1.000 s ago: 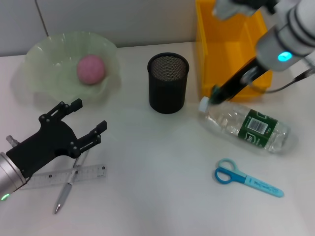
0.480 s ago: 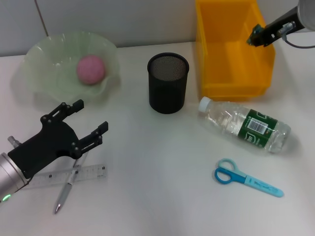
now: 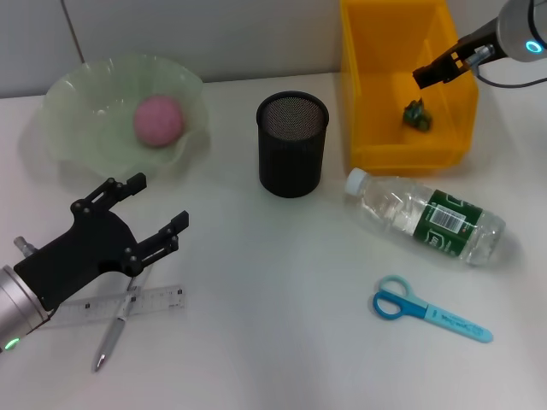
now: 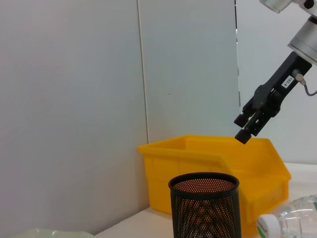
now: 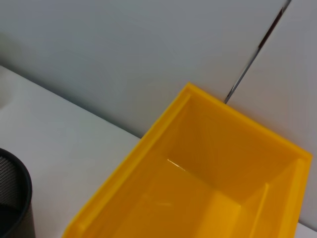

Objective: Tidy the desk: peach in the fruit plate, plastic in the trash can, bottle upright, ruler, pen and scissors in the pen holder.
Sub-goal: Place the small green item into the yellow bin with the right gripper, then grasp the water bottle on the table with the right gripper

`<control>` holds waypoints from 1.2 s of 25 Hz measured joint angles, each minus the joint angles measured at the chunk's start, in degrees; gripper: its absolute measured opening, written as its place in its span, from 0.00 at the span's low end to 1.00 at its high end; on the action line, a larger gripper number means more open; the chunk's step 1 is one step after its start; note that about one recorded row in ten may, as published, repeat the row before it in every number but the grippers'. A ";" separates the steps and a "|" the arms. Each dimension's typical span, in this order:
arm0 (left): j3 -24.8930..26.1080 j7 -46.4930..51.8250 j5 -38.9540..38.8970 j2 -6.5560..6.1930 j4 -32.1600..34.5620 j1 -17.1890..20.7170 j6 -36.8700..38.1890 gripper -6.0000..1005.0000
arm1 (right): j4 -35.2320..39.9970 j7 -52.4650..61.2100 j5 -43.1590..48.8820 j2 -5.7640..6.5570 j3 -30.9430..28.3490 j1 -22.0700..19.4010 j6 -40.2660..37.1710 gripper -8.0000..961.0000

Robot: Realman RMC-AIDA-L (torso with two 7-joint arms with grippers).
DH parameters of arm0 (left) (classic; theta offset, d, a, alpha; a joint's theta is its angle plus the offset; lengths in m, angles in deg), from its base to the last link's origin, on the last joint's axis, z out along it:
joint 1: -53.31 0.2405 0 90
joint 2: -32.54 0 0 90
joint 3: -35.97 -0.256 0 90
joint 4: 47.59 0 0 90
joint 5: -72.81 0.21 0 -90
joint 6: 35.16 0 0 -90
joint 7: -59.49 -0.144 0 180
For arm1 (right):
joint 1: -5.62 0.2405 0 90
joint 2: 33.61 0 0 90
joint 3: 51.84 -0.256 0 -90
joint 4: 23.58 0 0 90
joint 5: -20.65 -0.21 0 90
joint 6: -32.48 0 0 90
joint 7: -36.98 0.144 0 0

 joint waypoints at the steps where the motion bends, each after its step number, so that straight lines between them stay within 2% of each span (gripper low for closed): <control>1: 0.00 0.00 0.00 0.00 0.00 0.00 0.00 0.81 | 0.34 0.13 0.00 -0.01 0.06 0.01 -0.25 0.72; 5: 0.00 0.00 -0.13 0.00 0.00 0.05 0.17 0.81 | 3.20 1.01 -0.25 -0.03 0.12 -0.27 -3.20 0.88; 10: 0.00 -0.33 -0.15 0.00 -0.01 0.32 0.21 0.81 | 9.02 3.63 -0.67 -0.12 0.46 -0.36 -12.72 0.88; 12: 0.00 -0.41 -0.15 0.00 -0.08 0.45 0.25 0.81 | 10.68 4.01 -0.69 -0.13 0.98 -0.12 -18.14 0.88; 13: 0.00 -0.41 -0.15 0.00 -0.11 0.47 0.27 0.81 | 12.22 4.00 -0.95 -0.14 1.47 0.29 -23.99 0.88; 18: 0.00 -0.43 -0.15 0.00 -0.01 0.38 0.15 0.81 | 12.55 3.76 -1.36 -0.16 3.45 0.34 -29.95 0.88; 30: 0.00 -0.28 -0.03 0.07 -0.02 -0.02 0.14 0.81 | 6.56 -0.54 -3.27 0.14 5.24 1.65 -33.85 0.88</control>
